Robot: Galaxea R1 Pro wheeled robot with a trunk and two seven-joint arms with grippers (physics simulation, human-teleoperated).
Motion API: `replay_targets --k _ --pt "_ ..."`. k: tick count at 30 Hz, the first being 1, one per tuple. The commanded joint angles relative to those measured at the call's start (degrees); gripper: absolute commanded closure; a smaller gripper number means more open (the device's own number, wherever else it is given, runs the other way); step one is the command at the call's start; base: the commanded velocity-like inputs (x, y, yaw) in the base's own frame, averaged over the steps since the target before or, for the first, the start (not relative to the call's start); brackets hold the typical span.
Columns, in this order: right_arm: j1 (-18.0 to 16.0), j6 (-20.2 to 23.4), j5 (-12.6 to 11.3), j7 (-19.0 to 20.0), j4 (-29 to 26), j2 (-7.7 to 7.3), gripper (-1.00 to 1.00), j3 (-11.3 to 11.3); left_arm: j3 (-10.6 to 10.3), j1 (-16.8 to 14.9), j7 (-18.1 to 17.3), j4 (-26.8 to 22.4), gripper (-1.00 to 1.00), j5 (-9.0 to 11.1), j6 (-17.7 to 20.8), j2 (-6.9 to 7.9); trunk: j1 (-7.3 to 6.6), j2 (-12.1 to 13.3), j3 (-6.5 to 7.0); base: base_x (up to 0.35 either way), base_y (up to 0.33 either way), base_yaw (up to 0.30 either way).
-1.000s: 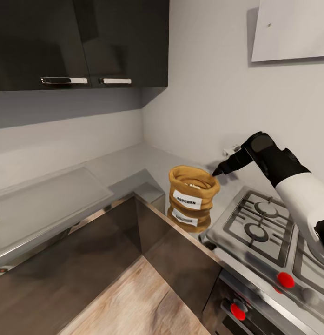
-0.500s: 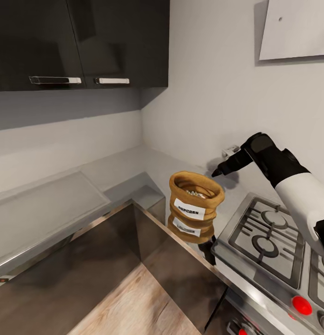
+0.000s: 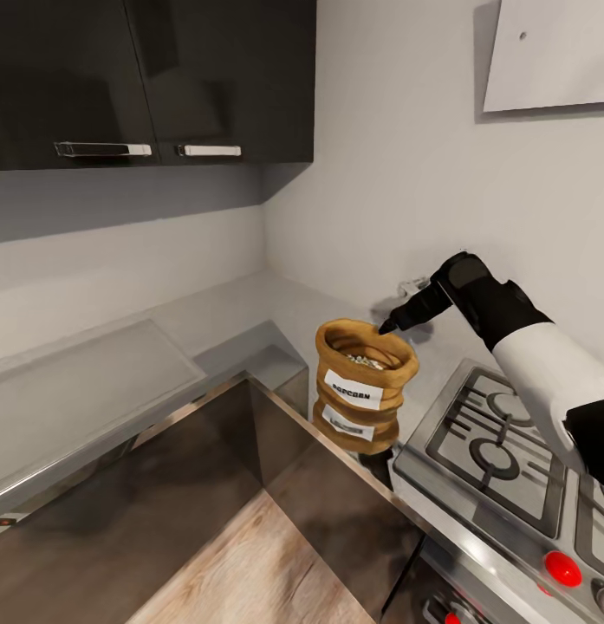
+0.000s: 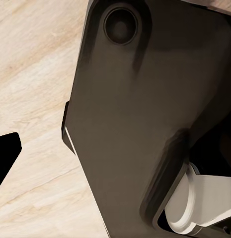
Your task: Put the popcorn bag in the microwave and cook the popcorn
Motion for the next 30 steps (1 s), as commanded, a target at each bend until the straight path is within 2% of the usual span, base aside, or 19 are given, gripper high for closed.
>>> replay_targets --k 1,2,4,7,14,21,26,30 --pt "-0.05 0.04 0.23 0.46 2.04 -0.03 -1.0 0.05 0.08 -0.01 0.14 -0.01 -1.0 0.12 -0.14 -0.02 0.0 -0.04 -0.06 0.0 0.0 0.0" --pt "-0.05 0.04 -0.03 0.36 3.44 -0.02 -1.0 -0.36 0.08 -0.01 0.14 -0.03 -1.0 0.12 -0.14 -0.02 0.0 -0.04 -0.06 0.0 0.0 0.0" --pt "-0.04 -3.02 -0.39 -0.64 6.8 -0.18 -1.0 -3.18 0.1 -0.01 0.14 -0.04 -1.0 0.12 -0.14 -0.02 0.0 -0.04 -0.06 0.0 0.0 0.0" --pt "-0.04 -4.73 -0.4 -1.52 7.97 -0.62 -1.0 -5.28 0.11 -0.01 0.14 -0.07 -1.0 0.12 -0.14 -0.03 0.0 -0.04 -0.06 0.0 0.0 0.0" --pt "-0.04 -5.01 -0.08 -1.82 7.86 -0.59 -1.0 -5.55 0.18 -0.01 0.21 -0.14 -1.0 0.2 -0.11 -0.11 0.0 -0.04 -0.06 0.009 0.0 0.0" --pt "-0.04 -5.1 0.3 -1.84 7.9 -0.53 -1.0 -5.51 0.09 -0.01 0.06 -0.1 -1.0 0.2 -0.13 -0.02 0.0 -0.04 -0.06 0.245 0.0 0.0" --pt "-0.04 -5.21 0.12 -1.51 8.39 -0.51 -1.0 -5.37 0.08 -0.01 0.05 -0.09 -1.0 0.2 -0.14 -0.02 0.0 -0.04 -0.06 0.047 0.0 0.0" --pt "1.7 -6.11 0.16 -1.0 8.36 -0.86 -1.0 -5.01 0.08 -0.01 0.05 -0.09 -1.0 0.21 -0.14 -0.02 0.0 -0.04 -0.06 0.003 0.0 0.0"
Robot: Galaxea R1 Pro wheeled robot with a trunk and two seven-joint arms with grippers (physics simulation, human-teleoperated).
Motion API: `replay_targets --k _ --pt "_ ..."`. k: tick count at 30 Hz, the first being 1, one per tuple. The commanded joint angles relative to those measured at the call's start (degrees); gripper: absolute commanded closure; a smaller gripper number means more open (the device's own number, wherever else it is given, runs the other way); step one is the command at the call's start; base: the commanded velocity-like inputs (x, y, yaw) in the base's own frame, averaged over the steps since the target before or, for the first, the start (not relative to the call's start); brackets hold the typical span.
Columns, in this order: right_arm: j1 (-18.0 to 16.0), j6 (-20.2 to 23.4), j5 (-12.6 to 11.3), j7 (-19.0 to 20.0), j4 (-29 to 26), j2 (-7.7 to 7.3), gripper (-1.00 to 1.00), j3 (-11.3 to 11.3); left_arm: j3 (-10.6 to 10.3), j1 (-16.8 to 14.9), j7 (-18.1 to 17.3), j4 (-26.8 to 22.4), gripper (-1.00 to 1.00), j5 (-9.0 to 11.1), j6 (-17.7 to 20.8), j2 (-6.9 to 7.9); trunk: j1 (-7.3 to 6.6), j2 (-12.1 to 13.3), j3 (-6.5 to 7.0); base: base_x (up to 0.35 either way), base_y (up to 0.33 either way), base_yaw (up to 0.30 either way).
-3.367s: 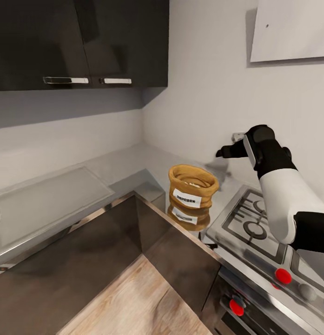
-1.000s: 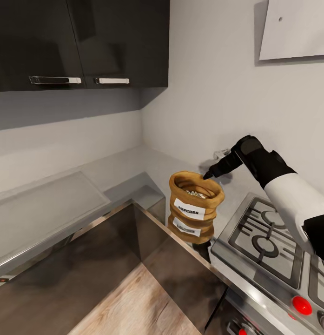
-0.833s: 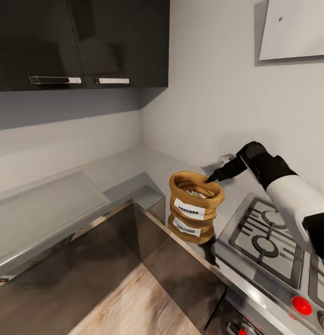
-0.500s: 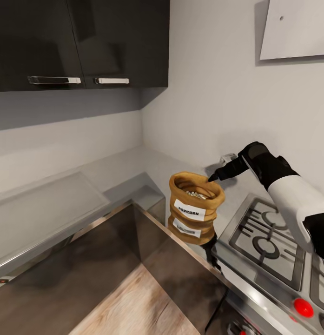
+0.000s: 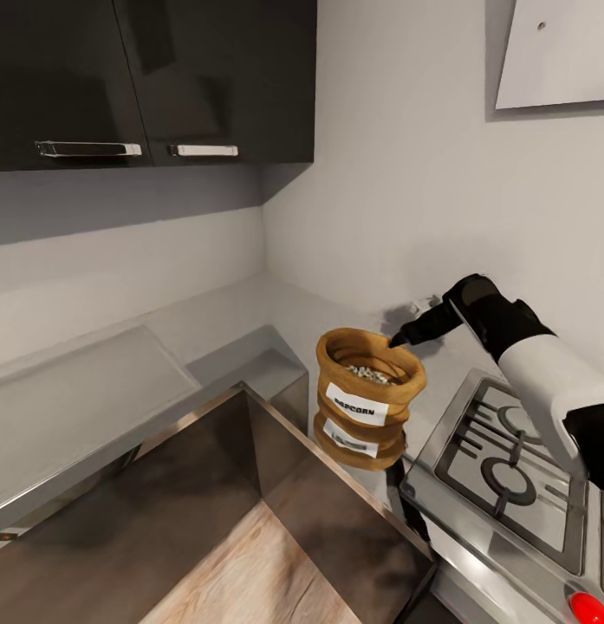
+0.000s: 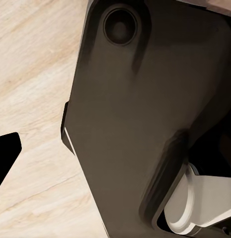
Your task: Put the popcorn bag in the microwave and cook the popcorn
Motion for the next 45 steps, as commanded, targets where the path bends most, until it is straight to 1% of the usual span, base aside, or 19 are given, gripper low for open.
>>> replay_targets --k 1,2,3,6,8,12,16,20,36,38,42,45 --pt "0.47 -1.34 0.73 0.67 -0.06 -0.11 -1.0 0.78 0.08 -0.01 0.14 -0.02 -1.0 0.14 -0.14 -0.02 0.0 -0.04 -0.06 0.0 0.0 0.0" --pt "0.68 -2.16 0.96 0.74 -0.05 -0.12 -1.0 1.49 0.08 -0.01 0.14 -0.02 -1.0 0.14 -0.14 -0.02 0.0 -0.04 -0.06 0.0 0.0 0.0" --pt "0.85 -2.98 1.32 0.8 -0.04 -0.11 -1.0 2.69 0.08 -0.01 0.14 -0.02 -1.0 0.12 -0.14 -0.02 0.0 -0.04 -0.06 0.0 0.0 0.0" --pt "1.0 -3.68 1.64 0.86 0.02 -0.16 -1.0 3.87 0.08 -0.01 0.14 -0.01 -1.0 0.11 -0.14 -0.02 0.0 -0.04 -0.06 0.0 0.0 0.0" --pt "1.28 -3.41 1.58 0.66 -0.38 0.31 -1.0 3.56 0.08 -0.09 0.06 -0.02 -1.0 0.11 -0.23 -0.02 0.0 -0.04 -0.06 0.0 0.0 0.0" --pt "1.3 -3.28 1.58 0.81 -0.41 0.36 -1.0 3.53 0.08 -0.1 0.07 -0.02 -1.0 0.06 -0.28 -0.02 0.0 -0.04 -0.06 0.0 0.0 0.0" --pt "2.6 -2.48 1.58 0.95 -1.7 0.18 -1.0 3.48 0.17 -0.1 0.14 -0.02 -1.0 0.02 -0.41 -0.13 0.0 -0.04 -0.06 -0.053 0.0 0.0" --pt "2.66 -2.46 1.5 0.96 -2.85 -0.33 -1.0 3.49 0.17 -0.1 0.14 -0.02 -1.0 0.02 -0.46 -0.11 0.0 -0.04 -0.06 -0.115 0.0 0.0" --pt "2.66 -2.55 1.49 0.79 -2.22 -0.66 -1.0 3.45 0.17 -0.1 0.14 -0.02 -1.0 0.1 -0.49 -0.06 0.0 -0.04 -0.06 -0.053 0.0 0.0" --pt "2.66 -2.61 1.43 0.11 -1.8 -0.65 -1.0 3.42 0.17 -0.1 0.14 -0.02 -1.0 0.11 -0.49 -0.09 0.0 -0.04 -0.06 0.0 0.0 0.0" --pt "2.65 -2.71 1.36 -2.68 0.6 -0.57 -1.0 3.4 0.17 -0.1 0.14 -0.02 -1.0 0.1 -0.49 -0.09 0.0 -0.04 -0.06 0.0 0.0 0.0" --pt "2.67 -2.72 1.32 -3.74 1.24 -0.58 -1.0 3.33 0.17 -0.1 0.14 -0.02 -1.0 0.1 -0.49 -0.09 0.0 -0.04 -0.06 0.0 0.0 0.0"
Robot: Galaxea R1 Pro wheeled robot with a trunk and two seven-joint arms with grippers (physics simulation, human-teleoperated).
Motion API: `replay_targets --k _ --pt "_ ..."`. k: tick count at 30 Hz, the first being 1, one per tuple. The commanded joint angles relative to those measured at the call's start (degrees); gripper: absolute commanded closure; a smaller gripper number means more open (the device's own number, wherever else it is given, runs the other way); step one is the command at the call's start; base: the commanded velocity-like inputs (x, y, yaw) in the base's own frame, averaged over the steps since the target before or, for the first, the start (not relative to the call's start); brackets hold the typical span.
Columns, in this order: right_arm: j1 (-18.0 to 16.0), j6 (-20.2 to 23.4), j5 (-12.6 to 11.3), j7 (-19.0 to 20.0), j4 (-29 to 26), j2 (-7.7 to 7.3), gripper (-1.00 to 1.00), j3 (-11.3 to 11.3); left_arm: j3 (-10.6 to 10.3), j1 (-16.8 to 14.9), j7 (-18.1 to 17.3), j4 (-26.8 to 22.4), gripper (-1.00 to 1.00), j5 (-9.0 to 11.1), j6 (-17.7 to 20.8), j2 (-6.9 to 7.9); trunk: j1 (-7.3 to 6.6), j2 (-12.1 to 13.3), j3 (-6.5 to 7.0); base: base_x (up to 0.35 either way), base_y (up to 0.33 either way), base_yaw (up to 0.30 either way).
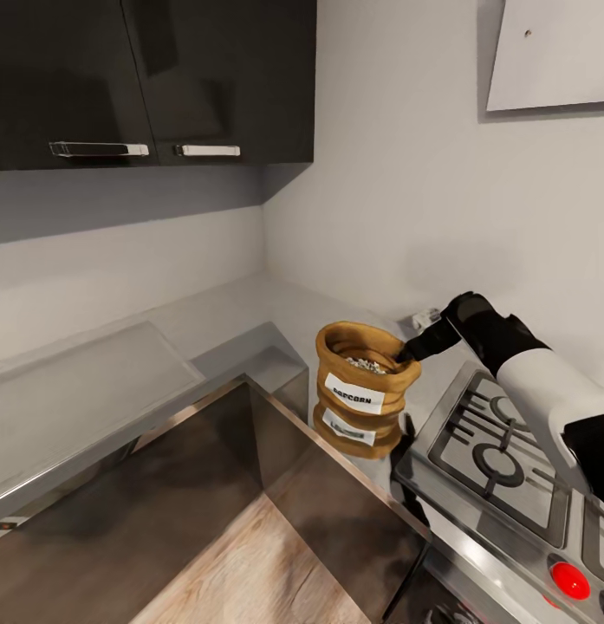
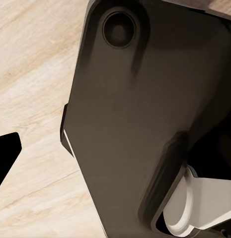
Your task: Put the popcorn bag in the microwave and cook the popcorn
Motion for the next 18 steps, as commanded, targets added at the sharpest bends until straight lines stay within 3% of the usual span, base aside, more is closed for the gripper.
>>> replay_targets --k 1,9,10,18 --pt "-0.05 0.02 0.58 0.46 -0.05 -0.03 -1.0 0.21 0.09 -0.02 0.14 0.0 -1.0 0.11 -0.16 -0.03 0.0 -0.04 -0.06 0.0 0.0 0.0" --pt "-0.02 -0.44 0.32 0.77 -0.04 0.27 -1.0 0.22 0.09 -0.02 0.14 0.0 -1.0 0.08 -0.16 -0.04 0.0 -0.04 -0.06 0.0 0.0 0.0" --pt "-0.02 -0.52 0.27 0.81 -0.02 0.32 1.0 0.2 0.09 -0.02 0.14 0.0 -1.0 0.1 -0.16 -0.02 0.0 -0.04 -0.06 0.0 0.0 0.0" --pt "-0.01 -0.12 0.28 0.93 -0.08 0.18 1.0 -0.03 0.1 -0.02 0.14 0.0 -1.0 0.09 -0.16 -0.04 0.0 -0.04 -0.06 0.0 0.0 0.0"
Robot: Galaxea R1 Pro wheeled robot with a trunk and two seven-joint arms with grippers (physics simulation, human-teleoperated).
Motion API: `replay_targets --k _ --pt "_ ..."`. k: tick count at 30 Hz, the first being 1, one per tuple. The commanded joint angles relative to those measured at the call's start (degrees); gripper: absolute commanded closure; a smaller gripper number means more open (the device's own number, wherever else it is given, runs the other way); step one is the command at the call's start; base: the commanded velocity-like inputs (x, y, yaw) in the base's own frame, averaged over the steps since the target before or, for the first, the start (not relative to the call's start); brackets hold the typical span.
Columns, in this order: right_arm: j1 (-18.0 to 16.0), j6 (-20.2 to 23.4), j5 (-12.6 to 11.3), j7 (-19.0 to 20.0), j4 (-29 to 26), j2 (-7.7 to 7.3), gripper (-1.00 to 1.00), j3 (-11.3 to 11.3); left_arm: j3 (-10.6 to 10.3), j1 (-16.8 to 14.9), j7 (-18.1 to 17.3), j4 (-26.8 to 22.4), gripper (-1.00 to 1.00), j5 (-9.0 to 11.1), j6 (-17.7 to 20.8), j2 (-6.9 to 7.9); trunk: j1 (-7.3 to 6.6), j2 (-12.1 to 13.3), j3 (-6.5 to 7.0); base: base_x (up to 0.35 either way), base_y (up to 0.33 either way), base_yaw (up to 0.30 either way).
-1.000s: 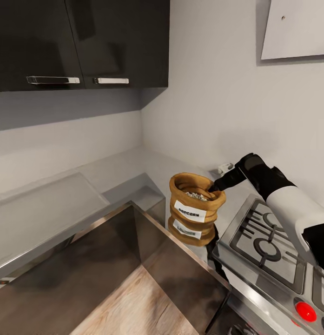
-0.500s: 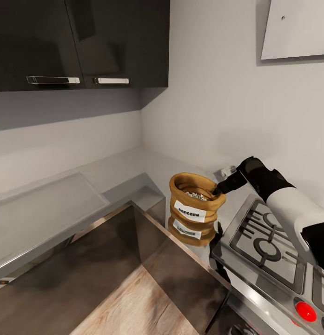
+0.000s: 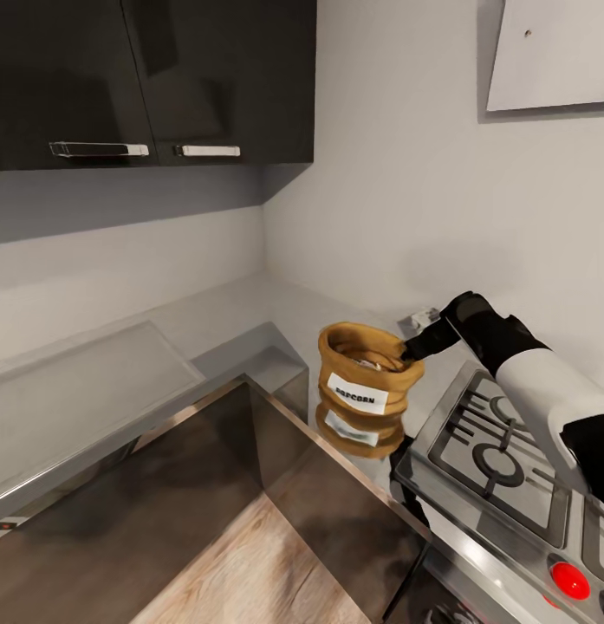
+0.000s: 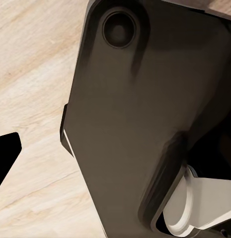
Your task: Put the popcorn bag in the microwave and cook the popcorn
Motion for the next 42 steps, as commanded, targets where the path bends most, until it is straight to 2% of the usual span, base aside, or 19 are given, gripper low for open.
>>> replay_targets --k 1,5,6,8,9,11,14,19,24,26,30,40,42 --pt "0.03 0.94 -0.73 0.61 -0.09 0.01 1.0 0.24 0.09 -0.03 0.14 0.0 -1.0 0.11 -0.15 -0.02 0.01 -0.03 -0.08 0.0 0.0 0.0" --pt "0.03 2.44 -0.66 0.49 -0.75 0.29 1.0 -0.09 0.08 -0.03 0.14 0.0 -1.0 0.1 -0.15 -0.02 0.01 -0.03 -0.08 0.0 0.0 0.0" --pt "0.03 4.21 -0.66 0.49 -0.87 0.31 1.0 -0.88 0.08 -0.03 0.14 0.0 -1.0 0.11 -0.15 -0.02 0.01 -0.03 -0.08 0.0 0.0 0.0" --pt "0.03 9.4 -0.47 0.45 -1.1 0.17 1.0 -4.99 0.08 -0.03 0.14 0.0 -1.0 0.09 -0.15 -0.02 0.01 -0.03 -0.08 0.0 0.0 0.0" --pt "0.03 9.79 -0.35 0.44 -1.6 0.11 1.0 -6.23 0.08 -0.03 0.14 0.0 -1.0 0.11 -0.15 -0.02 0.01 -0.03 -0.08 0.0 0.0 0.0" --pt "0.03 9.79 -0.18 0.38 -3.39 0.08 1.0 -6.94 0.08 -0.03 0.14 0.0 -1.0 0.08 -0.15 -0.02 0.01 -0.03 -0.08 0.0 0.0 0.0" --pt "0.03 9.79 -0.13 0.56 -8.01 -0.01 1.0 -7.26 0.08 -0.03 0.14 0.0 -1.0 0.08 -0.15 -0.02 0.01 -0.03 -0.08 0.0 0.0 0.0" --pt "0.03 9.79 -0.13 0.61 -8.71 -0.09 1.0 -7.39 0.08 -0.03 0.14 0.0 -1.0 0.1 -0.15 -0.02 0.01 -0.03 -0.08 0.0 0.0 0.0" --pt "0.03 9.79 -0.37 0.76 -13.64 -0.19 1.0 -7.85 0.08 -0.03 0.14 0.0 -1.0 0.09 -0.15 -0.02 0.01 -0.03 -0.08 0.0 0.0 0.0" --pt "0.03 9.79 -0.38 0.78 -15.04 -0.49 1.0 -8.73 0.08 -0.03 0.14 0.0 -1.0 0.08 -0.15 -0.02 0.01 -0.03 -0.08 0.0 0.0 0.0" --pt "0.03 9.79 -0.39 0.79 -15.56 -0.92 1.0 -9.63 0.08 -0.03 0.14 0.0 -1.0 0.1 -0.15 -0.02 0.01 -0.03 -0.08 0.0 0.0 0.0" --pt "0.03 9.79 -0.47 0.86 -15.61 -1.07 1.0 -9.9 0.29 -0.03 0.62 0.0 -1.0 0.17 -0.15 -0.16 0.01 -0.03 -0.08 -0.098 0.0 0.0" --pt "0.03 9.79 -0.48 0.87 -15.6 -1.07 1.0 -11.08 0.33 -0.03 0.78 0.01 -1.0 0.2 -0.15 -0.21 0.01 -0.03 -0.08 -0.338 0.0 0.0"
